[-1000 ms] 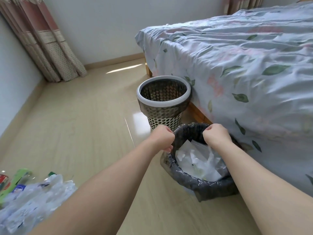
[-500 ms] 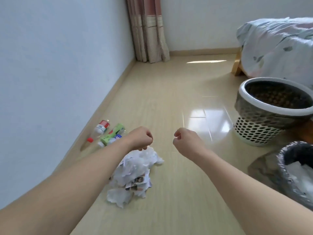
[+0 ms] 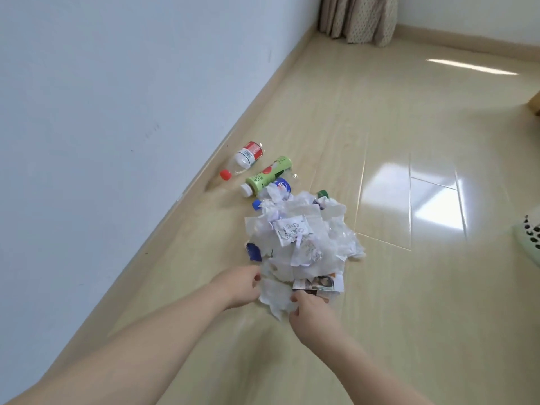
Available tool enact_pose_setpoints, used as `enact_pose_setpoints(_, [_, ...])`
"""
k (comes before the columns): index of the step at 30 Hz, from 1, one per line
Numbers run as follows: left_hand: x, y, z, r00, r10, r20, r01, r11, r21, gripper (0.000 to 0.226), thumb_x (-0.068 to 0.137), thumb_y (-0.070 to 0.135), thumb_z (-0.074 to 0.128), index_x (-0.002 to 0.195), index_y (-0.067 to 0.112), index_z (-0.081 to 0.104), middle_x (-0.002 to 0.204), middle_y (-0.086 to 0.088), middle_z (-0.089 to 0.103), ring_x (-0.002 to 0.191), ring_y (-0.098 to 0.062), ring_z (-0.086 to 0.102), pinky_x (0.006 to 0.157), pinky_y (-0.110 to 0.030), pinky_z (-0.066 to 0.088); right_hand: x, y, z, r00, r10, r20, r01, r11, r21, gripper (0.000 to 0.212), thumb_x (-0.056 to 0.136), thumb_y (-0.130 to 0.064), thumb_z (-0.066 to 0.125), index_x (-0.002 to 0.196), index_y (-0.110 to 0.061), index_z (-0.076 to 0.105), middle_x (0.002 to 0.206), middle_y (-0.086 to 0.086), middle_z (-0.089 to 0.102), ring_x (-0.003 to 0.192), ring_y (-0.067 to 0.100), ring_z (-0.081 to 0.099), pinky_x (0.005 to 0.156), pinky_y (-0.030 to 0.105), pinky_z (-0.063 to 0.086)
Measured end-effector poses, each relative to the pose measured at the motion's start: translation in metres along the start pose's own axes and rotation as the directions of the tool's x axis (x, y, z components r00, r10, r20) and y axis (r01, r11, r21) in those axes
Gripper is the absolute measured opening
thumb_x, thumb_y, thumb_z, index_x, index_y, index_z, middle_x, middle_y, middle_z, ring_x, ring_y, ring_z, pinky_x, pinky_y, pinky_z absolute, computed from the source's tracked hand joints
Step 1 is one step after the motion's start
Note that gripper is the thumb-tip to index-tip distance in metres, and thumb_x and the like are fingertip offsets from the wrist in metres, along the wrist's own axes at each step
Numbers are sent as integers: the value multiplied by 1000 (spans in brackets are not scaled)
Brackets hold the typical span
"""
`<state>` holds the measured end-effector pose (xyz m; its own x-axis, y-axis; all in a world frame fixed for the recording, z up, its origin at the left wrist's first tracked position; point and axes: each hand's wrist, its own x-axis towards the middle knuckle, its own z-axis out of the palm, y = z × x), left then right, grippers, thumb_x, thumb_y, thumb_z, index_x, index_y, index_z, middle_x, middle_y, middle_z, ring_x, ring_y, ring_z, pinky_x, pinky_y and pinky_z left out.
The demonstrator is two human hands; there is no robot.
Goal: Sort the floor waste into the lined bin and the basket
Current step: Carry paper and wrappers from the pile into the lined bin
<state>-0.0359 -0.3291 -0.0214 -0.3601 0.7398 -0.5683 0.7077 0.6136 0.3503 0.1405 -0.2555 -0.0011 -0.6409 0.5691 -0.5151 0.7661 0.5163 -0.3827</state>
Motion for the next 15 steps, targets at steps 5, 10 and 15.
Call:
enact_pose_setpoints(5, [21, -5, 3, 1000, 10, -16, -9, 995, 99, 20, 88, 25, 49, 107, 17, 51, 111, -4, 62, 101, -28, 59, 72, -31, 42, 13, -10, 21, 1000, -4, -14, 3, 996, -90, 28, 97, -24, 41, 120, -11, 47, 116, 8, 59, 108, 26, 56, 70, 32, 36])
enact_pose_setpoints(10, [22, -21, 7, 999, 15, 34, -15, 1000, -18, 16, 85, 20, 50, 71, 21, 42, 79, 1, 55, 77, -23, 50, 62, -28, 34, 22, -14, 35, 998, 52, -44, -61, 974, -220, 22, 94, -14, 43, 116, -12, 44, 115, 4, 58, 107, 24, 58, 67, 30, 32])
enact_pose_setpoints(15, [15, -43, -2, 998, -45, 38, 52, 973, -224, 20, 77, 13, 51, 62, 20, 40, 62, 4, 43, 58, -16, 36, 51, -26, 28, 24, -16, 40, 1000, 16, -12, -19, 967, -254, 10, 93, -9, 40, 96, -18, 41, 110, 4, 60, 95, 25, 60, 49, 29, 25])
